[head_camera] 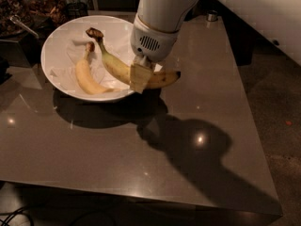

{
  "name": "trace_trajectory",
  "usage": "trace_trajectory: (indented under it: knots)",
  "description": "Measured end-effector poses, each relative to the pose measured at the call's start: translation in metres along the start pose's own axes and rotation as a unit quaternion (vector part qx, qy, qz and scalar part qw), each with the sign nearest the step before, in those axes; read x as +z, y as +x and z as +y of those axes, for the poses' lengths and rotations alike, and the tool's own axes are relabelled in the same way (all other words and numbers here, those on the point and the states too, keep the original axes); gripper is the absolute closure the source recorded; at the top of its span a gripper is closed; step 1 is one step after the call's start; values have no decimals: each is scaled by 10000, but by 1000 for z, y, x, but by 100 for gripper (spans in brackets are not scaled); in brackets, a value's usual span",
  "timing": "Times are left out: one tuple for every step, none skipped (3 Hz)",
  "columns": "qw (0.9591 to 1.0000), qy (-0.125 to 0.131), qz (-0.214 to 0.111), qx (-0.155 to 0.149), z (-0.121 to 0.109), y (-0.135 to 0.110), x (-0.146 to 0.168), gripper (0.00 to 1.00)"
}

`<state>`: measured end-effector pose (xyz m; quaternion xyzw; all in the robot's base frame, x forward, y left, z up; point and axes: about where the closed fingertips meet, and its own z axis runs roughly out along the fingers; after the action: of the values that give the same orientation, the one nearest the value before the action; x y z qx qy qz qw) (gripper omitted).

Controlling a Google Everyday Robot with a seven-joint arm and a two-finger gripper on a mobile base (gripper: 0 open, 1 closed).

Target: Pick banana from white bowl

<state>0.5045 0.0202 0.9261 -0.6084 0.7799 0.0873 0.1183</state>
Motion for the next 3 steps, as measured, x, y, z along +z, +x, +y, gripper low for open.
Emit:
trace_trajectory:
  knots:
    - [9999, -60, -49, 111, 12, 9, -7, 100]
    - [9995, -87, -172, 249, 22, 17, -15, 100]
    - [9988, -184, -252, 372, 36, 22, -19, 100]
